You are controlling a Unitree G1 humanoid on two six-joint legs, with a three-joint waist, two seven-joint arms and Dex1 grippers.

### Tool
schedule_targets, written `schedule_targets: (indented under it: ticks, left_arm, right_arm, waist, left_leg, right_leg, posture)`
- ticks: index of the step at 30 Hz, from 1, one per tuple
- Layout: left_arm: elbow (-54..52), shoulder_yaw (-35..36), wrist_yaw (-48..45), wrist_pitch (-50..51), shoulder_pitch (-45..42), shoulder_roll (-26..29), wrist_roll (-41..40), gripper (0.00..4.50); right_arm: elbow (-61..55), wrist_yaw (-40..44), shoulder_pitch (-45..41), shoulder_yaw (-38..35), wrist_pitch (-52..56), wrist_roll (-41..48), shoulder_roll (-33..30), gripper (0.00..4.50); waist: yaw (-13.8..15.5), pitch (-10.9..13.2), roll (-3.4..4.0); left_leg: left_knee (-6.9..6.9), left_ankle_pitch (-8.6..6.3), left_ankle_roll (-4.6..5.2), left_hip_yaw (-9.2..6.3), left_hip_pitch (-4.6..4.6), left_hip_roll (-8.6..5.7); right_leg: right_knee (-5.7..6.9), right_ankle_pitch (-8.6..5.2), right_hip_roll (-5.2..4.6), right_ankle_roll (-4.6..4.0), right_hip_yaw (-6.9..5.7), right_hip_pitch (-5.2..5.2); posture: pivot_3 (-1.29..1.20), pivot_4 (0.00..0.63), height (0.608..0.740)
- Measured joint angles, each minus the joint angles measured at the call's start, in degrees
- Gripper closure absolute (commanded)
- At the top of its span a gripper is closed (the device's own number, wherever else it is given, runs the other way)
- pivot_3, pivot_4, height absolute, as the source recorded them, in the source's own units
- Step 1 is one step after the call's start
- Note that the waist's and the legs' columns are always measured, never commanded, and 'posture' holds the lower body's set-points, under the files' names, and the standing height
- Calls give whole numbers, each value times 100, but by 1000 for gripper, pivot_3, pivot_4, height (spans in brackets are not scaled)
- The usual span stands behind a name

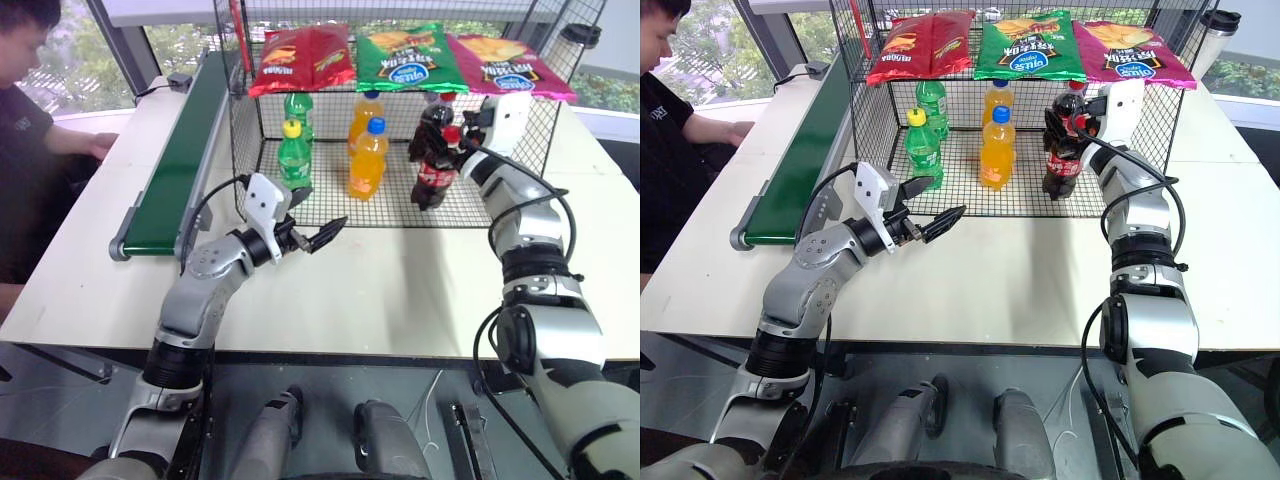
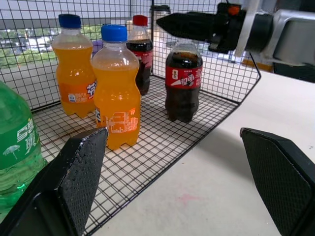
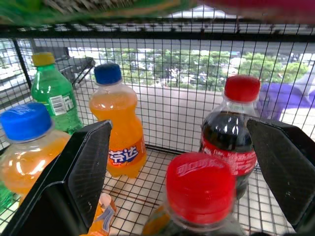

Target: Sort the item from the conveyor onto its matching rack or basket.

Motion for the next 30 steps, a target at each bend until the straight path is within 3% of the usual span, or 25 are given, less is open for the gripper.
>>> schedule_targets:
  ticks: [9,14,21,30]
  left_arm:
    - [10,-37,-22,-3,21,42,46,0]
    - [13,-36,7,-2,115,120,115,0]
    - [-35,-32,96,1,450,234,197,0]
    - [-156,-27,153,-107,915,310,337,0]
  right_arm:
    - [-2381,84,1435,-130,1418,340,-605,39]
    - [-3952,529,2422,-264,2556,1103,-776,39]
    - [-5279,900,3629,347,3477,1912,-245,39]
    - [-5519,618,3817,726,3580,1948,295,39]
  waist:
    - [5,-1,2]
    - [-9,-3,3]
    - [-1,-4,4]
    - [25,-6,2]
  left_leg:
    - [2,-1,0,-2,0,1]
    - [3,-1,1,-2,2,6]
    - [8,-3,0,-2,3,5]
    - [10,-12,-14,-4,2,2]
  right_leg:
    - [1,-1,-3,-1,0,0]
    - [1,-1,-12,-2,-1,2]
    - [0,-13,-18,-23,-1,5]
    - [-2,-13,-22,-24,-3,7]
  posture:
    - [0,150,738]
    - [0,150,738]
    - [0,150,738]
    - [0,150,738]
